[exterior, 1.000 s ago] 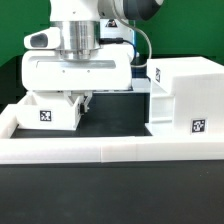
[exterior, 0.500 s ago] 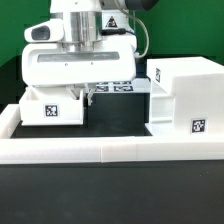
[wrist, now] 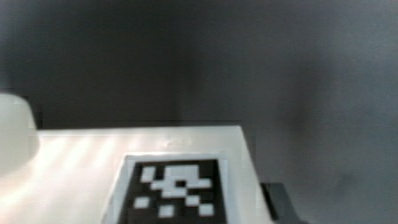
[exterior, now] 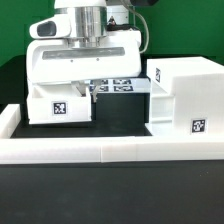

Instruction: Assemble drawer

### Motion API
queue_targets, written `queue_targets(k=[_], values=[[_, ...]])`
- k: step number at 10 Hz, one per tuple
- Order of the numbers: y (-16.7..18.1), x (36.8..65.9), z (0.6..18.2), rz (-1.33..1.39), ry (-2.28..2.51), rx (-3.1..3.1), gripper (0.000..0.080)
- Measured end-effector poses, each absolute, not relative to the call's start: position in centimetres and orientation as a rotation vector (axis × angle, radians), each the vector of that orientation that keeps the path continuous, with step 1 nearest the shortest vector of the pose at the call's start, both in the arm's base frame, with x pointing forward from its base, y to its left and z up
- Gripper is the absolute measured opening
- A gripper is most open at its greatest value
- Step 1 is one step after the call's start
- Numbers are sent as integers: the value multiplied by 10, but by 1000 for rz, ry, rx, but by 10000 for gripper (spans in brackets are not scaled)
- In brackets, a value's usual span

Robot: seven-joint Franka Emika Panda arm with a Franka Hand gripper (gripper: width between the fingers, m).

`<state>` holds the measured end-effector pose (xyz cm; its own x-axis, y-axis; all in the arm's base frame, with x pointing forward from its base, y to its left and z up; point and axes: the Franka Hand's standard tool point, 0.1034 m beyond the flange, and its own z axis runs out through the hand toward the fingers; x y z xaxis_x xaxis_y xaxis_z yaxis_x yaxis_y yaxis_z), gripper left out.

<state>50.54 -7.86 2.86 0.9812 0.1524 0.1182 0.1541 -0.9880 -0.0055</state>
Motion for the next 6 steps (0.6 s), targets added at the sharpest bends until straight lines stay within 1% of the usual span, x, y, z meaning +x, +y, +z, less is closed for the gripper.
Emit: queue_targets(k=[3, 6], values=[[-79, 506, 28, -179, -559, -3090, 41], [-58, 514, 32, -169, -1104, -2979, 41]])
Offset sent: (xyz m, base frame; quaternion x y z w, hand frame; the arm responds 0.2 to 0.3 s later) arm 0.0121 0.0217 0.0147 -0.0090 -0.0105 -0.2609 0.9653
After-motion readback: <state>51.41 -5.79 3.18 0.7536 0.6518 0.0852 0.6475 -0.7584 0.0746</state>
